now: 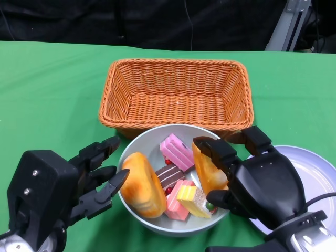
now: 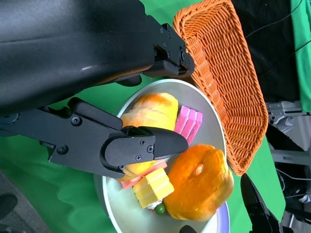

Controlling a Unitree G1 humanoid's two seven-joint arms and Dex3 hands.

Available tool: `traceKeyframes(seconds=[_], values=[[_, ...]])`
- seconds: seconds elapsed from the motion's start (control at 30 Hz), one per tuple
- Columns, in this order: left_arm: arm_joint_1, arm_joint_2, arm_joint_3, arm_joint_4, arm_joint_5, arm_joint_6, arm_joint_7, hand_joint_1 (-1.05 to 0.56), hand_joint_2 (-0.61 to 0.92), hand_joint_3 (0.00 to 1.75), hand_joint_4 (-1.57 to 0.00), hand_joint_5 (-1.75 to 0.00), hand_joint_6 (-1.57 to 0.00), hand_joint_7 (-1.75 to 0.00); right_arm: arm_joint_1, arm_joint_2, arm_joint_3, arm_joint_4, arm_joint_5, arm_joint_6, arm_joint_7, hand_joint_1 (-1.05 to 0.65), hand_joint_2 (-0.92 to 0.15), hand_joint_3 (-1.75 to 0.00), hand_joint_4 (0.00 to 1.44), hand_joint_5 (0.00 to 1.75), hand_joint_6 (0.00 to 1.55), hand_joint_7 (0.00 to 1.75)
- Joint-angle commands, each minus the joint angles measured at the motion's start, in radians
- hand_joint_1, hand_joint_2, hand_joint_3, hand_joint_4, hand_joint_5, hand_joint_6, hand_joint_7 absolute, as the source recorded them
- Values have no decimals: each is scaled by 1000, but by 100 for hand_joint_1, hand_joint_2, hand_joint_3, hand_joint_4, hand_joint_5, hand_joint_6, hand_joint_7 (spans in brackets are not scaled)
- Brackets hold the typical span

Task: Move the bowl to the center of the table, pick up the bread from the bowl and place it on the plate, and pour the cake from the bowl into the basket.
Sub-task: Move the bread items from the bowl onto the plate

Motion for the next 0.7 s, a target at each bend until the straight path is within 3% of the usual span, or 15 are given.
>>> traceKeyframes(seconds=[0.03,0.43,0.53,0.6,0.63,0.7], values=[[-5,0,-3,0,9,7,7,-57,92,49,-6,-60,-28,-2,-5,-12,10,4,-4,6,1,-65,-92,-12,7,87,29,32],[-11,-4,3,3,16,17,5,-56,92,48,-4,-62,-29,-2,-50,-16,43,94,6,8,-3,-62,-92,-8,16,77,37,22],[-13,3,7,3,14,19,-4,-54,92,49,-1,-60,-27,-1,-86,-8,63,163,9,-9,-36,-53,-91,-2,38,60,55,12],[-16,2,9,7,11,20,-5,-54,92,49,-1,-60,-27,-1,-103,-7,68,195,18,-20,-66,-50,-91,-1,45,53,60,8],[-17,1,10,8,10,21,-5,-55,92,49,-2,-60,-27,-1,-115,-9,68,219,28,-35,-93,-39,-92,-4,61,58,74,11],[-18,1,11,9,10,22,-5,-56,92,50,-3,-60,-27,-1,-130,-12,70,251,44,-55,-129,-33,-92,-11,75,64,87,15]])
